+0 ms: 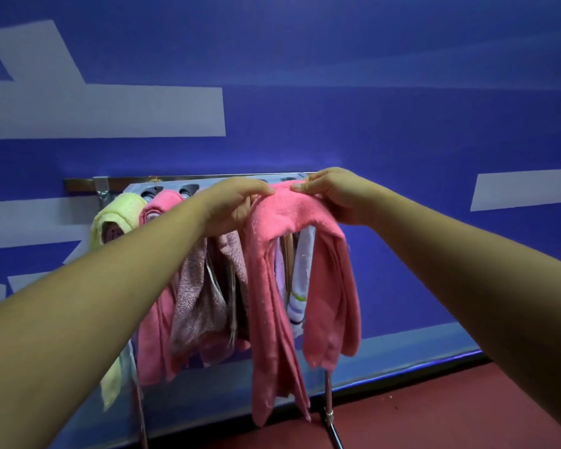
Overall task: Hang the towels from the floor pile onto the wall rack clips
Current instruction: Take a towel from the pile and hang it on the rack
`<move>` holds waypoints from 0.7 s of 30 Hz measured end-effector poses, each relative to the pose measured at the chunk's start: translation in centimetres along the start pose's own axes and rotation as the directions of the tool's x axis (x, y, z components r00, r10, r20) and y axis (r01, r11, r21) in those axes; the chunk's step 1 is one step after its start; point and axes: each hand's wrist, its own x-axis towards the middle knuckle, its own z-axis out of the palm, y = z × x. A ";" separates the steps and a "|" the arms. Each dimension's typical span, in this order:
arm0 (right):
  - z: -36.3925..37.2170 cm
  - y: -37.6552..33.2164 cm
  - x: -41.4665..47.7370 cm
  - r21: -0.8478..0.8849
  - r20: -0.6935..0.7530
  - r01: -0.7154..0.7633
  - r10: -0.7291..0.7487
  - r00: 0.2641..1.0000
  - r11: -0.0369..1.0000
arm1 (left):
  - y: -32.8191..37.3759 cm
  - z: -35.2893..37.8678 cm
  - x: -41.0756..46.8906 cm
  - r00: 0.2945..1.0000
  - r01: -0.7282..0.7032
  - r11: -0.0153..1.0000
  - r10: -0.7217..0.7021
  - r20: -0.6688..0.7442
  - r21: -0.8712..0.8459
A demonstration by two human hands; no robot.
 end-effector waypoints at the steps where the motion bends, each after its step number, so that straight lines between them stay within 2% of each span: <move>1: -0.6 -0.4 1.1 -0.036 -0.031 -0.002 0.001 1.000 0.999 | 0.4 -0.5 1.3 1.000 0.005 1.000 -0.005 -0.008 0.029; 4: -2.5 -1.3 4.6 -0.149 -0.075 -0.052 0.041 0.996 0.987 | 1.6 -2.0 4.6 0.998 0.057 0.987 -0.055 -0.015 0.151; 6: -3.3 -1.8 6.8 -0.165 -0.069 -0.097 0.087 0.994 0.982 | 2.0 -3.0 6.3 0.993 0.073 0.982 -0.056 -0.102 0.174; 8: -3.5 -1.6 8.9 -0.209 -0.126 -0.095 0.070 0.990 0.973 | 1.5 -4.1 8.0 0.976 0.060 0.982 -0.021 -0.216 0.177; 10: -3.3 -1.0 10.8 -0.342 -0.183 -0.060 -0.004 0.983 0.938 | 0.5 -5.1 9.7 0.950 0.048 0.984 0.007 -0.312 0.170; 12: -3.2 0.4 11.9 -0.599 -0.225 -0.039 -0.122 0.967 0.800 | -0.5 -5.7 11.1 0.933 0.041 0.968 0.052 -0.356 0.247; 14: -3.7 2.1 12.7 -0.766 -0.259 -0.053 -0.232 0.938 0.641 | -1.0 -5.8 11.7 0.922 0.071 0.849 0.144 -0.359 0.523; 16: -4.3 3.2 13.0 -0.750 -0.306 -0.027 -0.310 0.900 0.661 | -1.3 -5.7 12.1 0.919 0.094 0.609 0.251 -0.303 0.787; 17: -4.5 3.5 13.2 -0.731 -0.323 0.006 -0.353 0.878 0.682 | -1.4 -5.6 12.4 0.913 0.080 0.507 0.309 -0.267 0.859; 18: -4.4 3.6 13.4 -0.718 -0.336 0.037 -0.392 0.856 0.695 | -1.5 -5.4 12.6 0.898 0.062 0.446 0.366 -0.245 0.893; 21: -3.8 3.9 14.1 -0.664 -0.377 0.098 -0.445 0.812 0.741 | -2.2 -5.4 13.2 0.846 0.075 0.408 0.457 -0.275 0.910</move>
